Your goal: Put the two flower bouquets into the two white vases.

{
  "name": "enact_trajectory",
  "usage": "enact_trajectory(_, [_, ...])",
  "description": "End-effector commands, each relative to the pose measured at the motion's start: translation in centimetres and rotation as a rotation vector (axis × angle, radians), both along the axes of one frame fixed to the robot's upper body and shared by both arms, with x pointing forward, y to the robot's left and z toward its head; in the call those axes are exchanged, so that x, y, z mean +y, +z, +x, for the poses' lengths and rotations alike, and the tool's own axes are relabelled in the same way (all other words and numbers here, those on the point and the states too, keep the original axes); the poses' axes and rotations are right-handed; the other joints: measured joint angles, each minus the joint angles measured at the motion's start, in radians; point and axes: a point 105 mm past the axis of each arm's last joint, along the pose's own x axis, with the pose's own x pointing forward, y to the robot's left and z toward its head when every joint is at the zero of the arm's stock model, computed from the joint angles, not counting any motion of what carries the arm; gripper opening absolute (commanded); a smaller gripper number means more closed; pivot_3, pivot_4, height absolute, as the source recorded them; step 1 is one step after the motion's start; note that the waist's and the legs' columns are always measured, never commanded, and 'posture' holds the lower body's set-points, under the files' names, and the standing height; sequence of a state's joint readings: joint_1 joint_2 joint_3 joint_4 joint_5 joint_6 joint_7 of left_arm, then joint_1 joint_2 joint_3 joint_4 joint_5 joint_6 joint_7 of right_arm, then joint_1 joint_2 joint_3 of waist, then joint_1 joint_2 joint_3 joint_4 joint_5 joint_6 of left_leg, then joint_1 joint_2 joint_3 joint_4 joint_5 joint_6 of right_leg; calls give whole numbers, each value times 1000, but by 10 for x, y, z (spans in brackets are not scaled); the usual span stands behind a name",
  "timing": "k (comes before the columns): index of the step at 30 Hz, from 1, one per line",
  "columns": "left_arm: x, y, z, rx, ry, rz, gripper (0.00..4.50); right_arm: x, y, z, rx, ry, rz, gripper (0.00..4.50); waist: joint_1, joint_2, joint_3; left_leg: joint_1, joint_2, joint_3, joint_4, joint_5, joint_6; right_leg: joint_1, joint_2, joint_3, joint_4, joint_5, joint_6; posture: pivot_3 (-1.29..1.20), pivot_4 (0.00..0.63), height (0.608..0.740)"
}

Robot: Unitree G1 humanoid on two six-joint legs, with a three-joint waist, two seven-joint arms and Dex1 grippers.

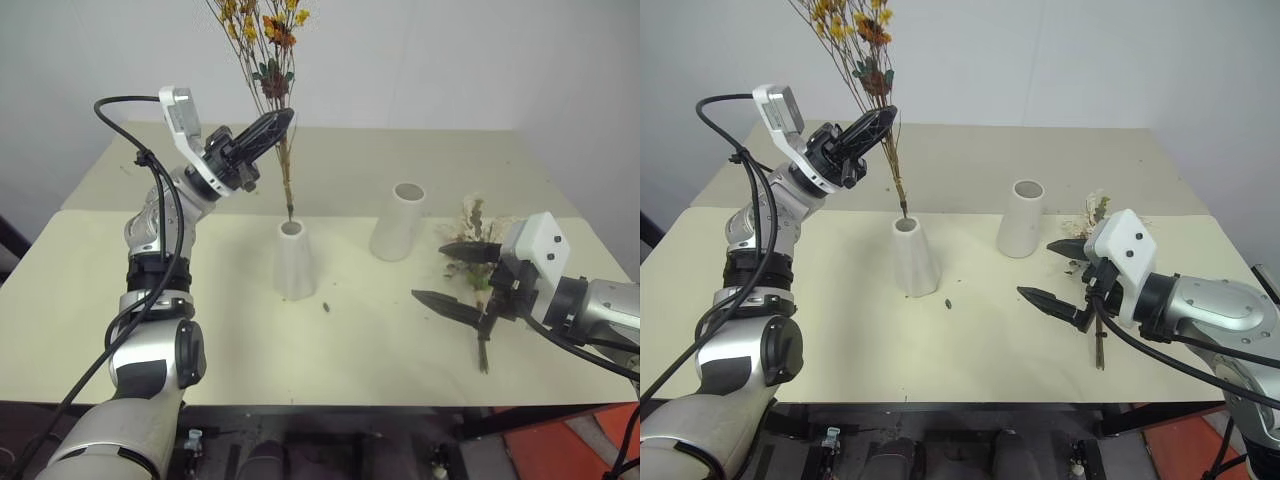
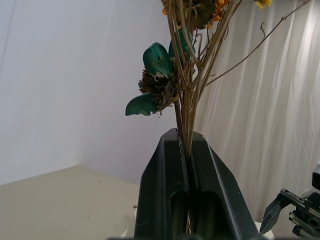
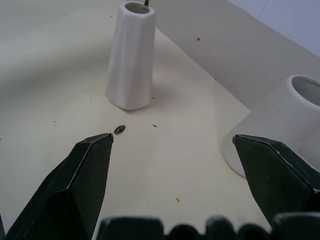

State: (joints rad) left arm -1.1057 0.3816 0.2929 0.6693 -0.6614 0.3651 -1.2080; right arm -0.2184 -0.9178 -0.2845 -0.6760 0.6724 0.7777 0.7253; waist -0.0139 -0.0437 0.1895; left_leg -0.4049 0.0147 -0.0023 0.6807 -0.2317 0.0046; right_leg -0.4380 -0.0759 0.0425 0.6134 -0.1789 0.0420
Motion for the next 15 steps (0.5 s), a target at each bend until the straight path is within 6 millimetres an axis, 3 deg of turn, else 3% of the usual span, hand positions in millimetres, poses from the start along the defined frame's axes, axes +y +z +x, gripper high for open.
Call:
enact_trajectory(1, [-4,11,-5,-47,-5,8,34,-1,7,-1,-44,-2,-19,4500,0,0,0,0,0,0,0,0,0,0,0,0,0,0,0,0,150,740])
enact_trajectory(5, [-5,9,-6,-39,-6,0,34,-2,6,-1,-43,-3,-19,4500,0,0,0,0,0,0,0,0,0,0,0,0,0,0,0,0,150,740])
enact_trajectory(12, [-6,25,-16,-85,-33,-21,34,-1,7,0,-44,0,-22,4500,0,0,0,0,0,0,0,0,0,0,0,0,0,0,0,0,150,740])
enact_trajectory(15, [-10,20,-21,-93,-50,30,34,-2,6,2,-47,-13,-27,4500,0,0,0,0,0,0,0,0,0,0,0,0,0,0,0,0,150,740])
